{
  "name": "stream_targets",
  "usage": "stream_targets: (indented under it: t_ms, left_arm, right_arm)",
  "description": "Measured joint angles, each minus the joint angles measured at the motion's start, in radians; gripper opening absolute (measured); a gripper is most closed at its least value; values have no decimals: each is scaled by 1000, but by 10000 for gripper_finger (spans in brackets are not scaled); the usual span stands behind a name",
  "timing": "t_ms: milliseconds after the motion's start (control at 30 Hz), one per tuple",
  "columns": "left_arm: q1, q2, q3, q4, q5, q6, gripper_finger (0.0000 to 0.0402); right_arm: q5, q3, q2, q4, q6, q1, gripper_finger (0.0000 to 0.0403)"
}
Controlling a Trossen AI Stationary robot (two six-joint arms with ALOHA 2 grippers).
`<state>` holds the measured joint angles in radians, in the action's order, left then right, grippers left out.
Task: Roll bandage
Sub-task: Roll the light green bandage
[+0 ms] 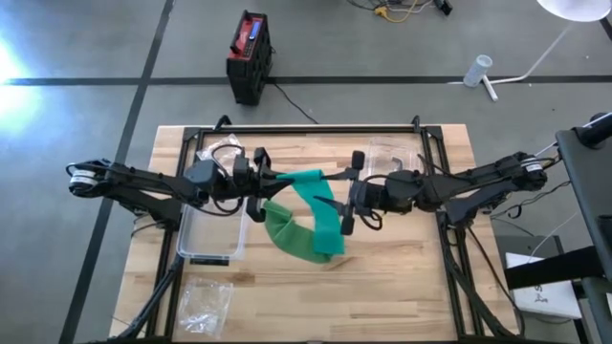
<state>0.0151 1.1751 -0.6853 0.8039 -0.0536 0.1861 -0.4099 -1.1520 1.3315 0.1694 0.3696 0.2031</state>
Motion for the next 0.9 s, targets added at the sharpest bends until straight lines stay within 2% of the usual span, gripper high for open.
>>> stream_targets:
  t_ms: [400,567,733,867,900]
  left_arm:
    - [1,7,0,-8,11,-139,11]
    - [1,19,-3,-8,11,-203,11]
    - [1,26,-3,-9,13,-253,23]
    - [1,2,-3,-19,10,-378,71]
    - [1,-10,-4,-18,4,-409,85]
  right_arm:
    - [-2,-2,30,48,-29,-26,189]
    - [18,-2,45,50,-18,-44,168]
    - [48,-2,43,44,8,-49,103]
    - [62,-2,37,27,17,-49,22]
    - [66,-2,35,19,17,-49,12]
